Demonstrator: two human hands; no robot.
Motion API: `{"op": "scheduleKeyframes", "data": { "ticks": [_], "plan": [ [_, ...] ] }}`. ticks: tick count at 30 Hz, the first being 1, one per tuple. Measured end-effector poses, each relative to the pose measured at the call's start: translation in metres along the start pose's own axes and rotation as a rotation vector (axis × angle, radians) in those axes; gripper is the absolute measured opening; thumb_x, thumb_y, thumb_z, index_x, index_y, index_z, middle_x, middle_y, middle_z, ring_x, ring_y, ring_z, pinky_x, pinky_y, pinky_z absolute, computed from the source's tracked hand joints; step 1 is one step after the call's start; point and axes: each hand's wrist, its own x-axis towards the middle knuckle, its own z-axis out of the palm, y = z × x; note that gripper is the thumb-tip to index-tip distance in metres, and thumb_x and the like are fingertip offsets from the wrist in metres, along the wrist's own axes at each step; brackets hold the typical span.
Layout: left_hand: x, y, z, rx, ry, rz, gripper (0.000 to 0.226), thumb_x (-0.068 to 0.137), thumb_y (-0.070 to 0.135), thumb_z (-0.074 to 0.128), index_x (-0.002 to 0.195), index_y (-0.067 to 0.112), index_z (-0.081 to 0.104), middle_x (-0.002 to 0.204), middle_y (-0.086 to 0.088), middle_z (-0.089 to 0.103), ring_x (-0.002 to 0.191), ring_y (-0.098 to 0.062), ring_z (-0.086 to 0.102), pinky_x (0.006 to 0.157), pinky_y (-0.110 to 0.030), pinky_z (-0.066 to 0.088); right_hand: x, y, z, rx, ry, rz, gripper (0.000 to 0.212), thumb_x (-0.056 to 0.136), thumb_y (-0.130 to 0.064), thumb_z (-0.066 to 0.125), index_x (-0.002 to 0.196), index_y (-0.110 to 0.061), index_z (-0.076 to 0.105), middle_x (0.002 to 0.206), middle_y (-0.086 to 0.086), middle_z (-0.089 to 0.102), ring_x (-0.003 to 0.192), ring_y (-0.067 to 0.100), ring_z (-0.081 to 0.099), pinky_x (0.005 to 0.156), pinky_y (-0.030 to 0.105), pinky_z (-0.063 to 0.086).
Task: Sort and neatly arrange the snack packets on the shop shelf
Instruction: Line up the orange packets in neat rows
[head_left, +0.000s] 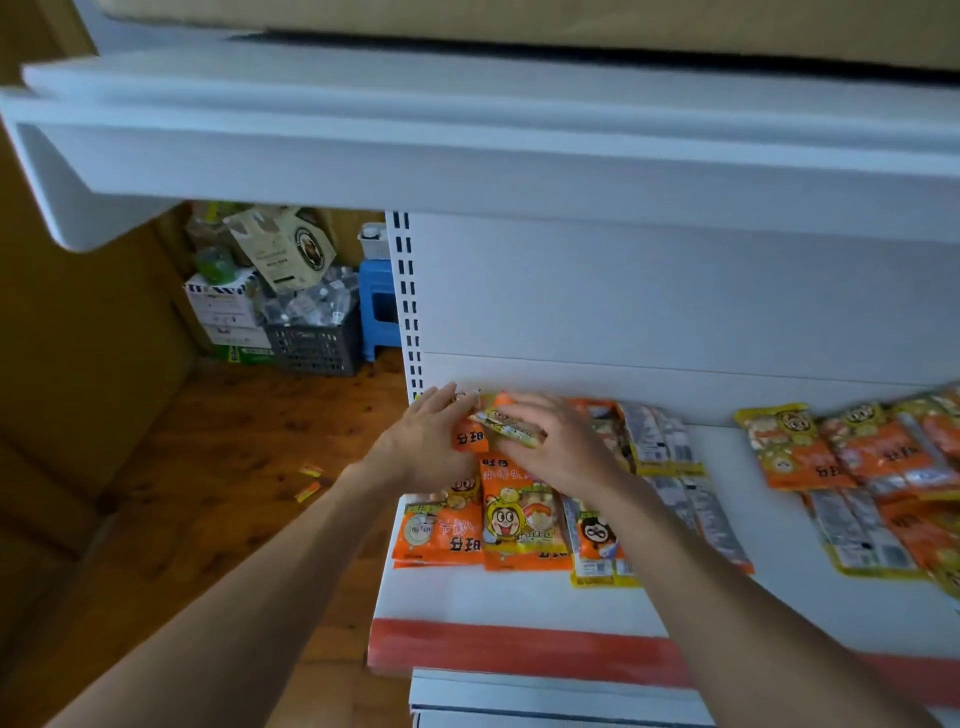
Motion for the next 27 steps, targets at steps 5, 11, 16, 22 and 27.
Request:
{"op": "scheduleKeyframes", "data": {
  "ticks": [5,11,16,22,27],
  "plan": [
    [0.005,-0.009,0.001,-0.129,0.058,-0.033,0.068,0.092,0.054,0.050,0.152,0.037,0.022,0.164,0.007,0.005,0.150,-0.017,-0.001,0.119,-0.049,0.009,0.001,-0.003,-0.005,0.017,-0.021,0.072,0.039,0.095,-0.046,0.057,0.128,-0.027,0.064,0.150,-0.006,0.043,0.139,0.013,0.033,0.111,0.031,0.020],
    [0.010,-0.016,0.006,-0.105,0.060,-0.001,0.065,0.092,0.035,0.056,0.151,0.035,0.027,0.163,0.006,0.010,0.150,-0.015,-0.001,0.120,-0.046,0.010,0.007,-0.006,-0.006,-0.002,-0.112,0.070,0.055,0.089,0.003,0.052,0.137,-0.024,0.055,0.150,-0.007,0.043,0.140,0.013,0.034,0.114,0.025,0.025],
    [0.012,-0.020,0.011,-0.110,0.098,0.022,0.064,0.092,0.034,0.054,0.151,0.034,0.028,0.163,0.005,0.011,0.150,-0.016,-0.001,0.119,-0.044,0.010,0.011,-0.005,-0.002,0.001,-0.093,0.086,0.062,0.088,0.002,0.054,0.144,-0.023,0.046,0.152,-0.004,0.037,0.143,0.012,0.027,0.112,0.023,0.019],
    [0.011,-0.018,0.020,-0.055,0.149,0.034,0.059,0.097,0.042,0.045,0.152,0.032,0.026,0.163,0.005,0.009,0.150,-0.017,-0.004,0.119,-0.040,0.008,0.018,-0.003,0.005,-0.073,-0.086,0.136,0.054,0.090,-0.012,0.059,0.142,-0.022,0.048,0.151,-0.004,0.039,0.141,0.015,0.028,0.116,0.032,0.021],
    [0.007,-0.006,0.004,-0.007,0.122,0.015,0.058,0.096,0.041,0.047,0.151,0.033,0.027,0.163,0.004,0.011,0.150,-0.018,-0.001,0.119,-0.043,0.007,0.025,-0.013,-0.003,-0.120,-0.078,0.193,0.058,0.085,-0.013,0.061,0.140,-0.024,0.049,0.146,-0.003,0.045,0.136,0.018,0.037,0.111,0.034,0.031]
  ]
}}
